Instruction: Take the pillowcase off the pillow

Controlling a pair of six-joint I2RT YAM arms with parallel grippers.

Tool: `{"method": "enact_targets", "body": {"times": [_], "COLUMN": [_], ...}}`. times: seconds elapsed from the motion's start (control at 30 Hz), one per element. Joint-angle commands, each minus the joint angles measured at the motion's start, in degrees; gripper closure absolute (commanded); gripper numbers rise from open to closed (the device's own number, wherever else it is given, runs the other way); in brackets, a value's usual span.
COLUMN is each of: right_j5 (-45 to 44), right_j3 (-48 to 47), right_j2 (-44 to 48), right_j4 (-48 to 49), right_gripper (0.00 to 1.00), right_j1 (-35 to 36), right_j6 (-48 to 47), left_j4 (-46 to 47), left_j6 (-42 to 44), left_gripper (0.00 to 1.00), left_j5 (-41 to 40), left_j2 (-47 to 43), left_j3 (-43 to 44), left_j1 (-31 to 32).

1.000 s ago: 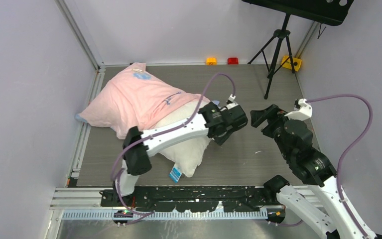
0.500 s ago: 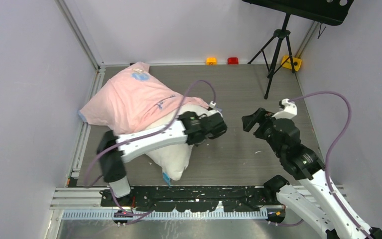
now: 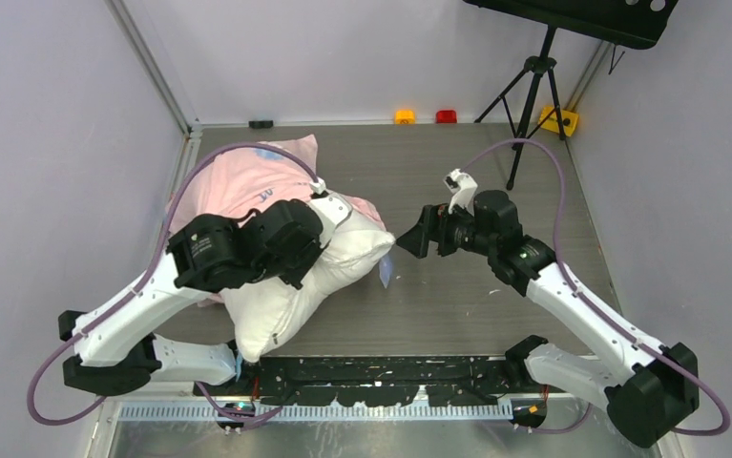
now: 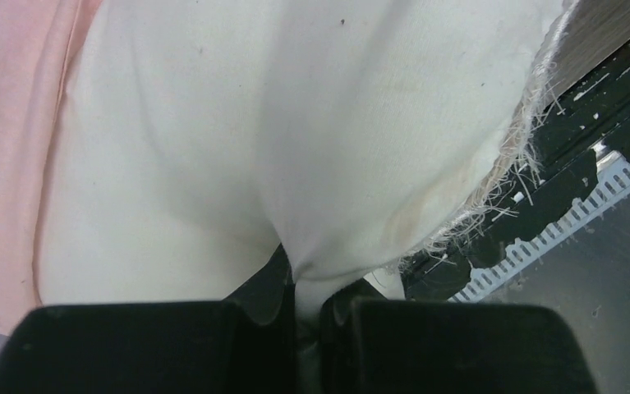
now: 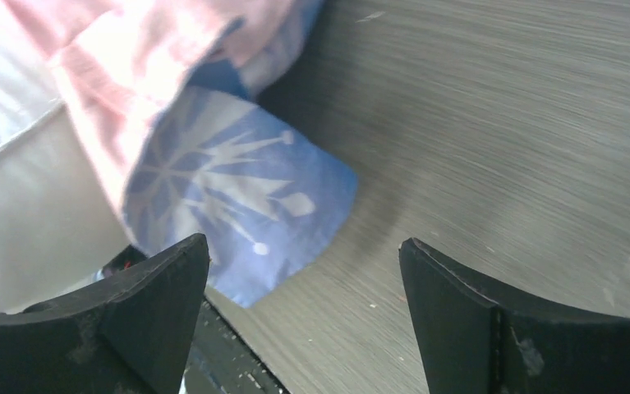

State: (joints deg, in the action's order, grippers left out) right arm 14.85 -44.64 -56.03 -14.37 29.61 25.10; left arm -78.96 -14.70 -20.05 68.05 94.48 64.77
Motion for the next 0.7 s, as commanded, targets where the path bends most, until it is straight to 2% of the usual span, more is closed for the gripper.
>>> {"method": "enact_targets", "body": {"times": [0.0, 0.17, 0.43, 0.53, 0.63, 0.67], "right_j5": [22.39, 30.47, 28.76, 27.33, 28.16, 28.49], "right_j3": [-2.06, -1.10, -5.45, -7.16, -8.25, -8.50], "right_j2": [-2.20, -3.34, -9.28, -11.78, -13.74, -14.32], "right_j4": [13.65, 21.12, 23.57, 24.84, 28.25, 29.33], "right_gripper": [0.09, 0.11, 0.23, 0.35, 0.51, 0.60], "right_j1": [0.14, 0.54, 2.73, 3.78, 4.35, 4.64], "right_j6": [-4.23, -4.06, -3.06, -2.34, -0.14, 0.64], "left_j4": [1.30, 1.41, 1.93, 2.71, 3.46, 3.61], "left_j6": [0.00, 1.08, 0.99, 0.86, 0.69, 0.62], "left_gripper": [1.00, 1.00, 1.00, 1.00, 1.00, 1.00], "left_j5": [2.06, 4.57, 5.91, 7.32, 7.84, 7.79], "left_j2": [-2.78, -3.57, -4.18, -4.65, -5.17, -5.33], "left_j3": [5.19, 7.21, 9.07, 9.23, 9.04, 8.99], "left_j1": [0.21, 0.20, 0.25, 0.25, 0.19, 0.26]}}
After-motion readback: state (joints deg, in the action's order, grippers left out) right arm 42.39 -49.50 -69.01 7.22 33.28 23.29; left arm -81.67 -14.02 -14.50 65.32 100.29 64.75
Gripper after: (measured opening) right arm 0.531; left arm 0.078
